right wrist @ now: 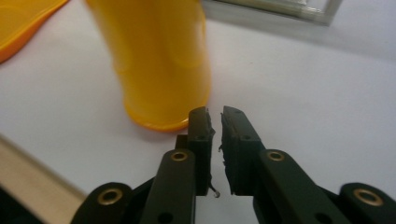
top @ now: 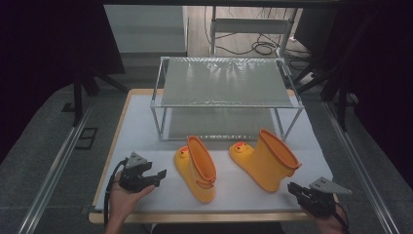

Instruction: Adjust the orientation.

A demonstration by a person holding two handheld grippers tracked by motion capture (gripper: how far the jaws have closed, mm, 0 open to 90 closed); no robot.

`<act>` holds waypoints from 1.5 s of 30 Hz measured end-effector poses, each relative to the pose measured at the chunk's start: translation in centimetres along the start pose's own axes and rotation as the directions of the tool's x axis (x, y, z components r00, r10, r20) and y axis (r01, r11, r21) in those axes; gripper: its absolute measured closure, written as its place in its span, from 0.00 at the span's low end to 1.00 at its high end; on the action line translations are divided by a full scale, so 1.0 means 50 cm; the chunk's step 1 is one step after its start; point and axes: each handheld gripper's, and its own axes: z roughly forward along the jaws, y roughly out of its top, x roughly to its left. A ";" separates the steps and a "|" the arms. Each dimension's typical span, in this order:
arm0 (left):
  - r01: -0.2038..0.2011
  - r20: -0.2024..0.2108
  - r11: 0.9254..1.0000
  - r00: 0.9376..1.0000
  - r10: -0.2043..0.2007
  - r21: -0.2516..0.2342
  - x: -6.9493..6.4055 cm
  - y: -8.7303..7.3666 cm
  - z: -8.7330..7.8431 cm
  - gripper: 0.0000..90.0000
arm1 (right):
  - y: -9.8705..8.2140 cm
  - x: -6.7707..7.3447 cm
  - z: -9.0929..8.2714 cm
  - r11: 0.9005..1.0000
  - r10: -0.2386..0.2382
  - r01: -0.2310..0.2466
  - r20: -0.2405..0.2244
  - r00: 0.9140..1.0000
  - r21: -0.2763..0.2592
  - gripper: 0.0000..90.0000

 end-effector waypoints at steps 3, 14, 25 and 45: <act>-0.004 0.000 1.000 1.000 0.004 -0.001 -0.003 0.002 0.002 0.39 | 0.001 -0.003 0.001 1.000 0.003 -0.003 0.003 1.000 -0.002 0.92; -0.110 0.108 0.994 0.988 0.111 -0.011 -0.066 -0.004 -0.046 1.00 | 0.006 -0.053 0.021 0.998 0.064 -0.064 0.011 0.998 -0.021 0.92; -0.260 0.215 0.964 0.939 0.267 -0.060 -0.237 -0.039 -0.040 1.00 | 0.018 -0.071 0.048 0.997 0.077 -0.077 0.004 0.997 -0.023 0.91; -0.420 0.055 0.903 0.903 0.425 -0.092 -0.367 -0.025 0.084 1.00 | 0.019 -0.088 0.056 0.994 0.103 -0.103 0.008 0.995 -0.030 0.87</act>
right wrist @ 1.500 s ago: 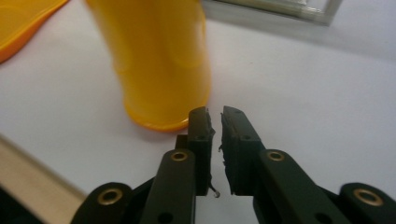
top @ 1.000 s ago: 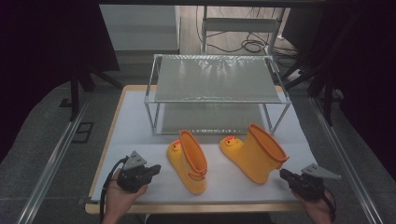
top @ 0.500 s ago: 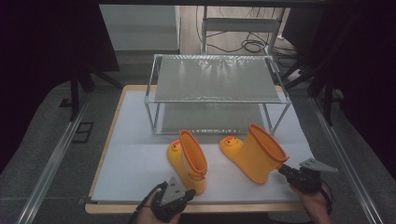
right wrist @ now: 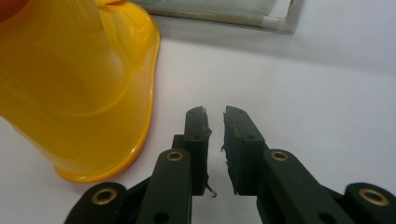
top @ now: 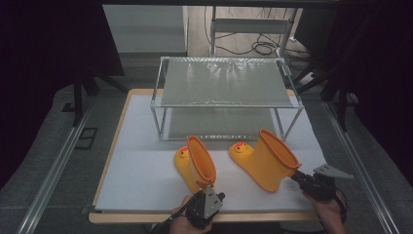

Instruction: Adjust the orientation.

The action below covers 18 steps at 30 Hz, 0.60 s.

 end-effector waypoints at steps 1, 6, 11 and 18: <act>0.001 -0.015 1.000 1.000 -0.001 0.005 0.006 -0.002 -0.002 1.00 | 0.000 -0.001 0.000 1.000 0.000 0.000 0.000 1.000 0.001 0.87; 0.036 -0.016 0.999 0.999 -0.036 0.003 0.030 -0.018 -0.022 1.00 | -0.001 -0.004 -0.001 1.000 0.007 -0.007 0.004 1.000 0.000 0.85; 0.075 -0.013 0.997 0.997 -0.075 -0.005 0.043 -0.034 -0.042 1.00 | 0.000 -0.004 -0.002 1.000 0.012 -0.012 0.003 1.000 -0.006 0.84; 0.149 -0.040 0.989 0.988 -0.150 -0.011 0.091 -0.076 -0.086 1.00 | -0.001 -0.010 -0.004 1.000 0.027 -0.027 0.008 1.000 -0.011 0.83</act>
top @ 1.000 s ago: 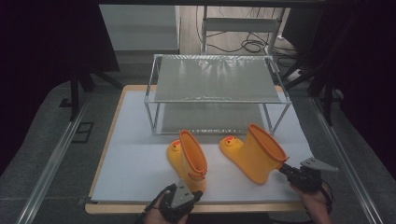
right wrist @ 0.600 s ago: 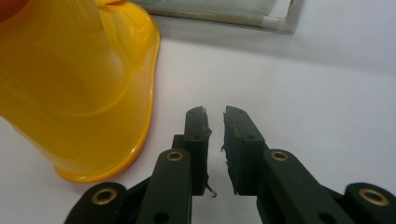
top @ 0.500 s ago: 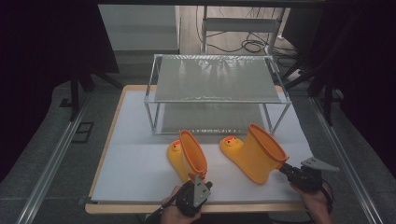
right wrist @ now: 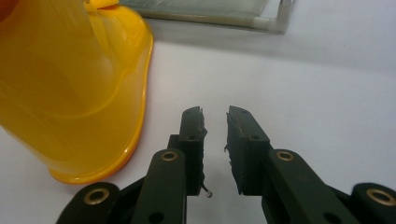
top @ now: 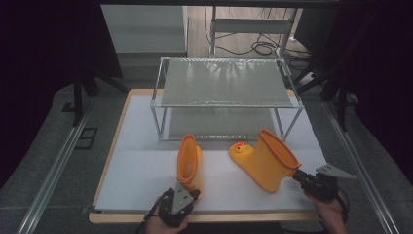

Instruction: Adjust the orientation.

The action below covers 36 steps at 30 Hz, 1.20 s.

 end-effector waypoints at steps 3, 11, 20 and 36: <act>0.038 -0.010 0.999 0.999 -0.038 -0.006 0.027 -0.013 -0.014 1.00 | -0.001 -0.001 -0.003 1.000 -0.001 0.001 0.003 1.000 0.001 0.83; 0.140 0.005 0.990 0.990 -0.139 -0.019 0.078 -0.034 -0.038 1.00 | -0.002 -0.001 -0.004 1.000 0.002 -0.002 0.008 1.000 -0.001 0.82; 0.148 0.047 0.989 0.988 -0.147 -0.003 0.074 -0.050 -0.053 0.85 | -0.003 0.003 -0.002 1.000 -0.008 0.008 0.002 1.000 -0.001 0.80; 0.266 -0.059 0.964 0.962 -0.265 0.005 0.228 -0.064 -0.067 0.62 | -0.003 0.001 0.006 1.000 0.001 -0.001 0.015 1.000 0.007 0.69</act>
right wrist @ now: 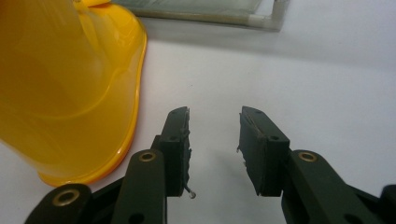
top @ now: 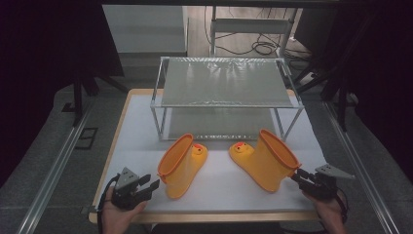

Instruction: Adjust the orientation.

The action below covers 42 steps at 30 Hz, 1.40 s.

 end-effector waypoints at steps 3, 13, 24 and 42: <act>0.013 0.006 1.000 1.000 -0.013 -0.007 0.012 0.015 0.010 0.59 | 0.000 -0.001 -0.002 1.000 -0.005 0.005 0.000 1.000 -0.009 0.69; 0.009 0.025 1.000 1.000 -0.010 0.014 0.019 0.023 0.017 0.55 | -0.001 -0.004 -0.007 1.000 -0.002 0.002 0.001 1.000 -0.006 0.69; 0.013 0.043 0.999 0.999 -0.014 0.035 0.024 0.043 0.011 0.51 | 0.013 0.039 0.035 0.990 -0.129 0.135 -0.107 0.986 0.051 0.95; 0.031 0.050 0.998 0.998 -0.034 0.049 0.035 0.052 0.011 0.49 | 0.009 0.123 0.051 0.961 -0.248 0.270 -0.244 0.938 0.060 0.99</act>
